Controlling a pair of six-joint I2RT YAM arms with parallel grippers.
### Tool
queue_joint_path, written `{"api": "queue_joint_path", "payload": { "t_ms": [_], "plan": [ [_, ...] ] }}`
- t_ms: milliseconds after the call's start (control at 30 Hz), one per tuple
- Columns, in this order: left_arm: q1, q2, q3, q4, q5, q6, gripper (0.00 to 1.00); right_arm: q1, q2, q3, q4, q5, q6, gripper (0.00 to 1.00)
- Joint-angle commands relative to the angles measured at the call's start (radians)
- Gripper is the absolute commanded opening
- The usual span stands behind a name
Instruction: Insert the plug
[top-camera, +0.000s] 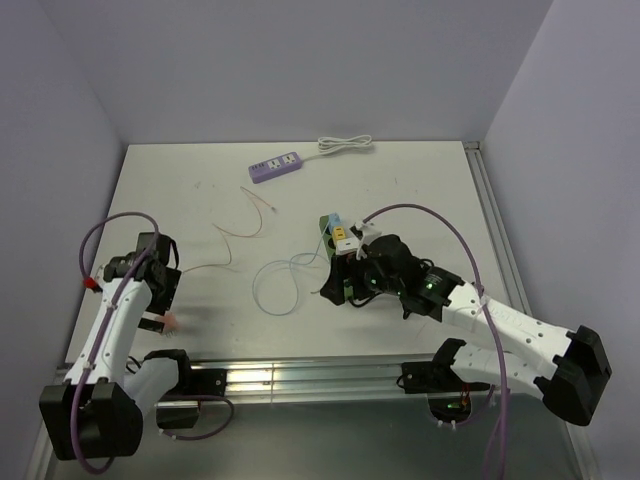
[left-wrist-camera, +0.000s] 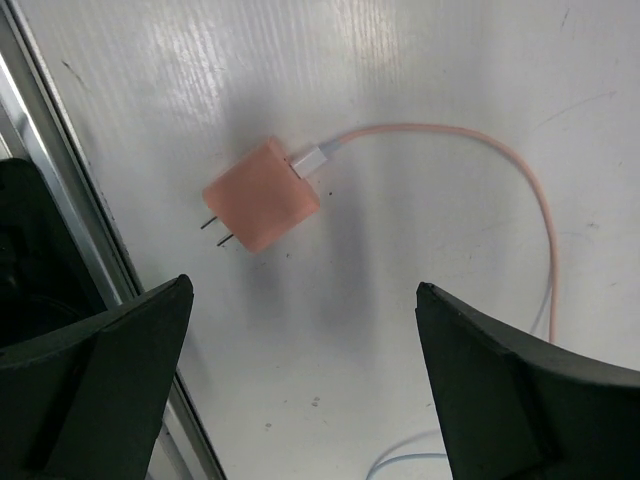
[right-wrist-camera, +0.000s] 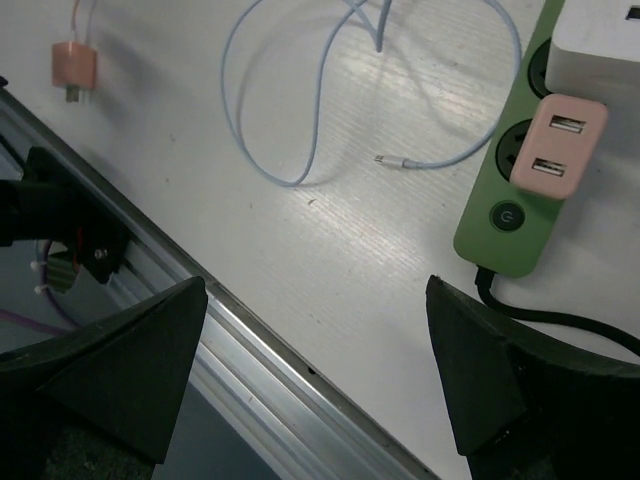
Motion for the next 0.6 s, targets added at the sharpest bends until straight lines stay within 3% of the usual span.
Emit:
{"api": "queue_joint_path", "payload": {
  "t_ms": [0,167,567],
  "plan": [
    [0.009,-0.043,0.043,-0.092,-0.058,-0.102,0.99,-0.003,-0.067,-0.03,0.139,-0.075,-0.034,0.97],
    [0.021,-0.019,0.015,-0.11,-0.02,-0.218,0.95,-0.005,-0.13,-0.039,0.113,-0.095,-0.075,0.98],
    [0.062,0.15,-0.063,-0.061,-0.031,-0.33,0.93,-0.017,-0.225,-0.104,0.113,-0.11,-0.064,0.98]
  ]
}}
